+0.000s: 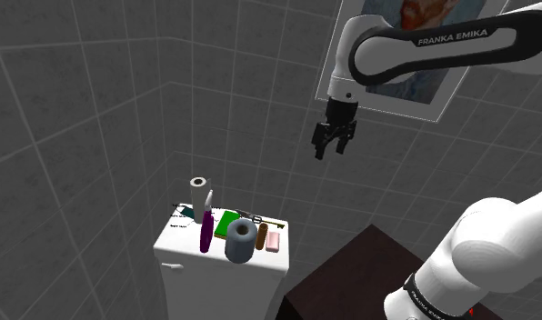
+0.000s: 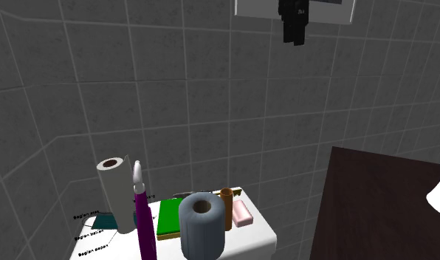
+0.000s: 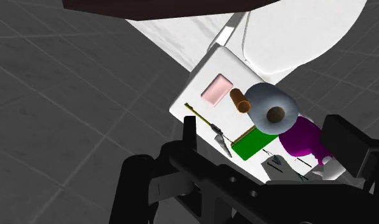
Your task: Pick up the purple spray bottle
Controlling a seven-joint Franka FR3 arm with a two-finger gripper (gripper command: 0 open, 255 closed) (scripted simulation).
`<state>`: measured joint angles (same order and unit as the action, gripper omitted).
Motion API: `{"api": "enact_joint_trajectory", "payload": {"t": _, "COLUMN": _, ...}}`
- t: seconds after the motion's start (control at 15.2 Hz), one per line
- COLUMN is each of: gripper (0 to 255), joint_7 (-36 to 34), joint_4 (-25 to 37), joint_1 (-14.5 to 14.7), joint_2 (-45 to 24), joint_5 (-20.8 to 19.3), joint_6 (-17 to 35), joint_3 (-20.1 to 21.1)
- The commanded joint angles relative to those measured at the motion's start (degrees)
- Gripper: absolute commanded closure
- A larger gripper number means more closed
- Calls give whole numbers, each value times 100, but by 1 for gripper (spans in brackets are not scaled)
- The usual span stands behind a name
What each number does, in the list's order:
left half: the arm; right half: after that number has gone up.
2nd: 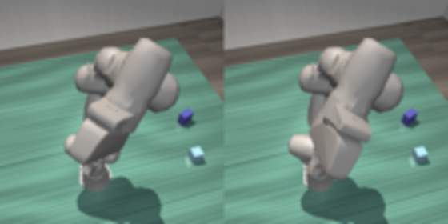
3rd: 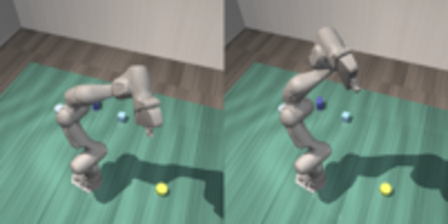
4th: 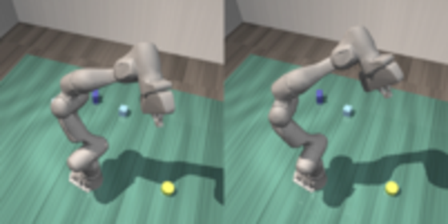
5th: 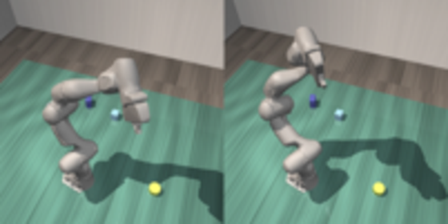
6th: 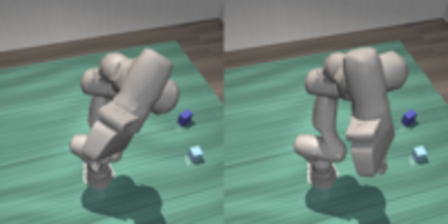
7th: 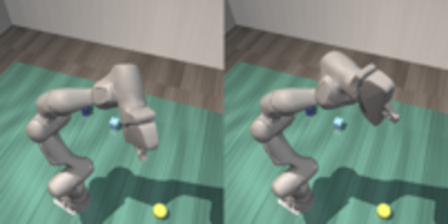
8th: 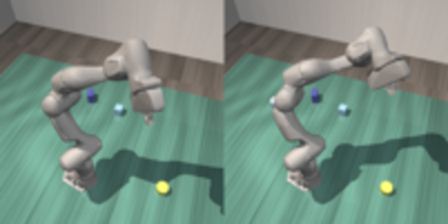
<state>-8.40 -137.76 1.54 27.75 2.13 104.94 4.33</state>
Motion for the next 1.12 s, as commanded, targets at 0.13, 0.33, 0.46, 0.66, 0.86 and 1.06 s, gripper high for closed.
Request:
{"api": "enact_joint_trajectory", "payload": {"t": 0.13, "gripper": 0, "joint_7": -313, "joint_4": 226, "joint_1": 52, "joint_2": -888, "joint_5": 146, "joint_6": 558, "joint_3": 163}}
{"api": "enact_joint_trajectory", "payload": {"t": 0.33, "gripper": 0, "joint_7": -539, "joint_4": 469, "joint_1": 95, "joint_2": -1541, "joint_5": 225, "joint_6": 892, "joint_3": 270}}
{"api": "enact_joint_trajectory", "payload": {"t": 0.46, "gripper": 0, "joint_7": -685, "joint_4": 668, "joint_1": 125, "joint_2": -1986, "joint_5": 264, "joint_6": 1090, "joint_3": 331}}
{"api": "enact_joint_trajectory", "payload": {"t": 0.66, "gripper": 0, "joint_7": -898, "joint_4": 1018, "joint_1": 175, "joint_2": -2661, "joint_5": 303, "joint_6": 1345, "joint_3": 408}}
{"api": "enact_joint_trajectory", "payload": {"t": 0.86, "gripper": 0, "joint_7": -1102, "joint_4": 1431, "joint_1": 235, "joint_2": -3342, "joint_5": 324, "joint_6": 1547, "joint_3": 463}}
{"api": "enact_joint_trajectory", "payload": {"t": 1.06, "gripper": 0, "joint_7": -1295, "joint_4": 1908, "joint_1": 305, "joint_2": -4027, "joint_5": 334, "joint_6": 1692, "joint_3": 497}}
